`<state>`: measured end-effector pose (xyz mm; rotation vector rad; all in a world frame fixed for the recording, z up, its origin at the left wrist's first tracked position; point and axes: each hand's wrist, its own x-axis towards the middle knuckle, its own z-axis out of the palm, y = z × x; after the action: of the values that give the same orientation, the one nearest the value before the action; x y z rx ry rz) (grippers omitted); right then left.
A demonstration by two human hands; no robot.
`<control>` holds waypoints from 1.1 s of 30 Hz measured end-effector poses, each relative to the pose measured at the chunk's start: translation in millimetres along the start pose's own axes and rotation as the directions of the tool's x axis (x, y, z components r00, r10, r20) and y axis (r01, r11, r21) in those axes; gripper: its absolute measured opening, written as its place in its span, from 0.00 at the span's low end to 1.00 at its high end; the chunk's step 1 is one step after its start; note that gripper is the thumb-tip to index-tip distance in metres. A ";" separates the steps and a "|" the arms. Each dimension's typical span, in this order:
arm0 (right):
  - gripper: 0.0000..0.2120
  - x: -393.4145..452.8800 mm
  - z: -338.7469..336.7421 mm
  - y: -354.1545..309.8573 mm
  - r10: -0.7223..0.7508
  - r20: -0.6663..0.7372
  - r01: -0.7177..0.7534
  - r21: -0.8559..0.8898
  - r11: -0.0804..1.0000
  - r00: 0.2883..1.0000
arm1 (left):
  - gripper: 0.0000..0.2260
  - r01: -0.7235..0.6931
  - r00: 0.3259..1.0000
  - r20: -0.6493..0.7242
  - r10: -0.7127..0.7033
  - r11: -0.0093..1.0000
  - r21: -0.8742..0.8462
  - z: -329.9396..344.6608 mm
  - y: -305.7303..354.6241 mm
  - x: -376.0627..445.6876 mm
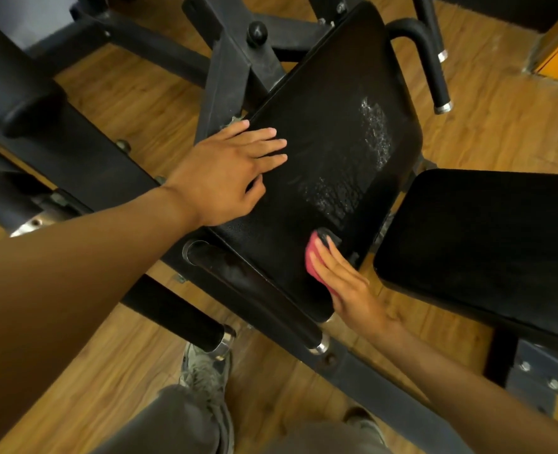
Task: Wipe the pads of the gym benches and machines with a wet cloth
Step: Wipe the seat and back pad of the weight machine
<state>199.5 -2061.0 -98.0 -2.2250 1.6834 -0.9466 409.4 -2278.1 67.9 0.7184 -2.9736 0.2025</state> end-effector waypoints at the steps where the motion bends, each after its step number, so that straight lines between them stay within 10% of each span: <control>1: 0.38 -9.7 1.6 3.4 0.028 -0.009 -0.028 0.001 1.000 1.000 | 0.25 -0.003 1.000 0.001 0.003 1.000 0.003 0.6 -1.0 -0.1; 8: 0.27 83.7 7.5 -37.6 0.009 -0.167 0.003 0.069 0.998 0.986 | 0.24 -0.011 1.000 0.020 0.011 1.000 -0.013 -1.7 0.9 -0.5; 27: 0.35 -8.4 24.1 -18.1 0.407 -0.158 -0.391 0.123 0.912 0.900 | 0.27 -0.035 0.995 0.100 0.015 0.977 0.210 -5.4 7.6 2.1; 33: 0.32 68.2 7.2 36.8 0.789 -0.316 -0.757 0.247 0.604 0.527 | 0.30 -0.067 0.994 0.100 0.045 0.969 0.237 -6.2 5.7 9.8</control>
<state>184.7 -2137.4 -97.1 -0.9695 2.4126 -1.1815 398.3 -2276.6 74.4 0.6840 -3.0948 0.5565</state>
